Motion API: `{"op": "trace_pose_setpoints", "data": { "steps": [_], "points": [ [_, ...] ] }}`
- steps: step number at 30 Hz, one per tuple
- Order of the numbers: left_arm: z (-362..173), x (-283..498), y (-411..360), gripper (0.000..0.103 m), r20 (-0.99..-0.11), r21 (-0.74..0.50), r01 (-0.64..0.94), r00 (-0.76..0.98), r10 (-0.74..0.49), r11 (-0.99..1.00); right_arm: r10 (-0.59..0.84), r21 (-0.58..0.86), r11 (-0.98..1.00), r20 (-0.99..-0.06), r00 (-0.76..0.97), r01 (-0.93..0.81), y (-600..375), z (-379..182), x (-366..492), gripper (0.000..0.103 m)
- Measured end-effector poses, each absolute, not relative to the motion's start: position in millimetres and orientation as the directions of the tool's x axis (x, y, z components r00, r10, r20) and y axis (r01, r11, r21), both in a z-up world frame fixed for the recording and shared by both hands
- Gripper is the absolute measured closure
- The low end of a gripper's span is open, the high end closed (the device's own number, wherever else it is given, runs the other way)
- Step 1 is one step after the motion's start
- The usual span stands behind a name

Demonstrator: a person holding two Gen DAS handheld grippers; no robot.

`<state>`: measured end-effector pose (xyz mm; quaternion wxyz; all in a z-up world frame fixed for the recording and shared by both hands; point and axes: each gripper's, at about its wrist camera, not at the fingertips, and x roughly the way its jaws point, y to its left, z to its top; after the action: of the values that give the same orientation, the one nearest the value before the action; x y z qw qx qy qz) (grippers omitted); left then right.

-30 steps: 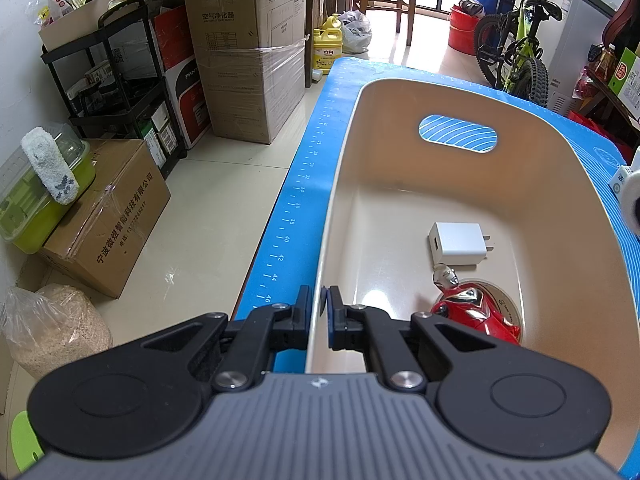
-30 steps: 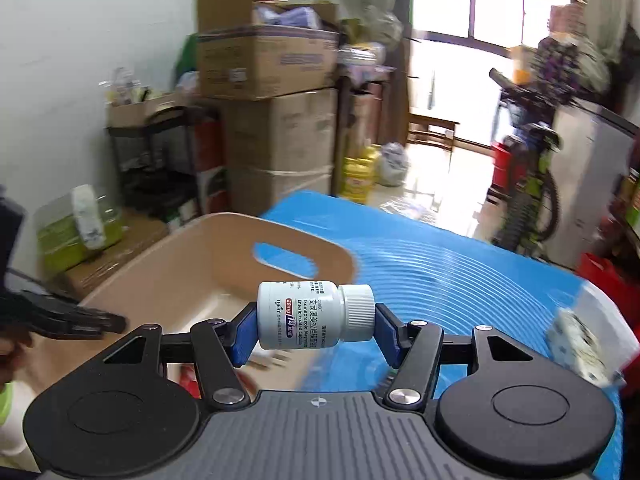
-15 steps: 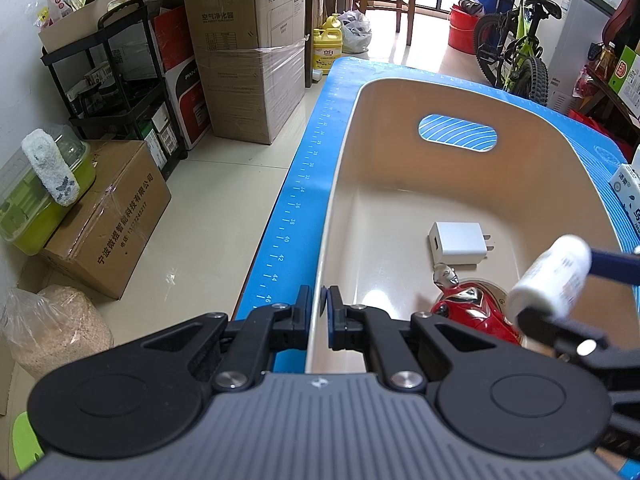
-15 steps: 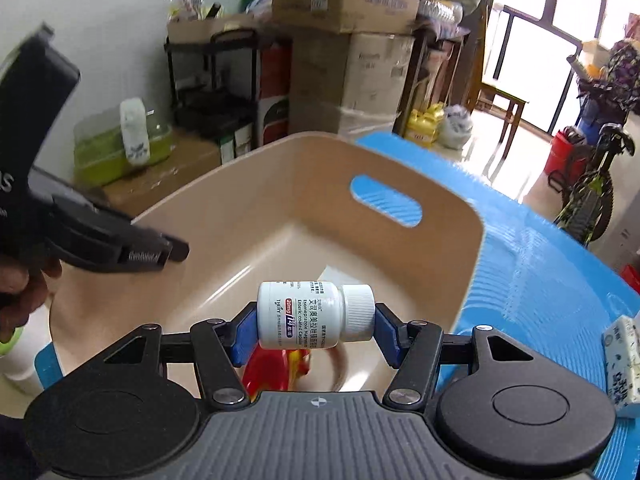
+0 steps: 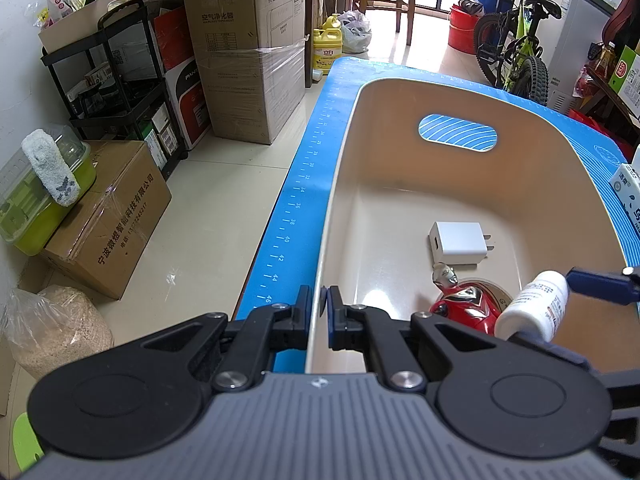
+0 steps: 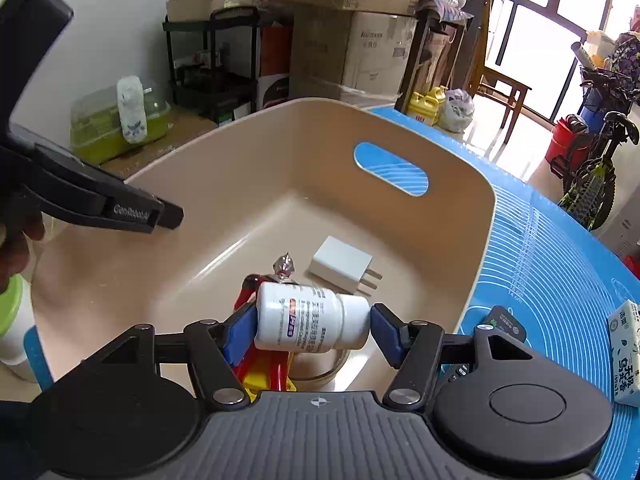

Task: Organize rigid objects
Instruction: 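Grasp the white pill bottle with the right gripper and drop it into the basket, then grasp the white square charger beside the remote with the right gripper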

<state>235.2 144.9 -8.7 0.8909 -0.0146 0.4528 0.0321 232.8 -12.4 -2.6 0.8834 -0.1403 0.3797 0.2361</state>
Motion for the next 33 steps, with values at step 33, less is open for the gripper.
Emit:
{"op": "trace_pose_setpoints", "data": {
  "steps": [33],
  "points": [
    [-8, 235, 145, 0.094, -0.808, 0.004, -0.070, 0.588, 0.045, 0.998, -0.001, -0.073, 0.994, -0.733, 0.680, -0.076, -200, -24, 275, 0.023]
  ]
}}
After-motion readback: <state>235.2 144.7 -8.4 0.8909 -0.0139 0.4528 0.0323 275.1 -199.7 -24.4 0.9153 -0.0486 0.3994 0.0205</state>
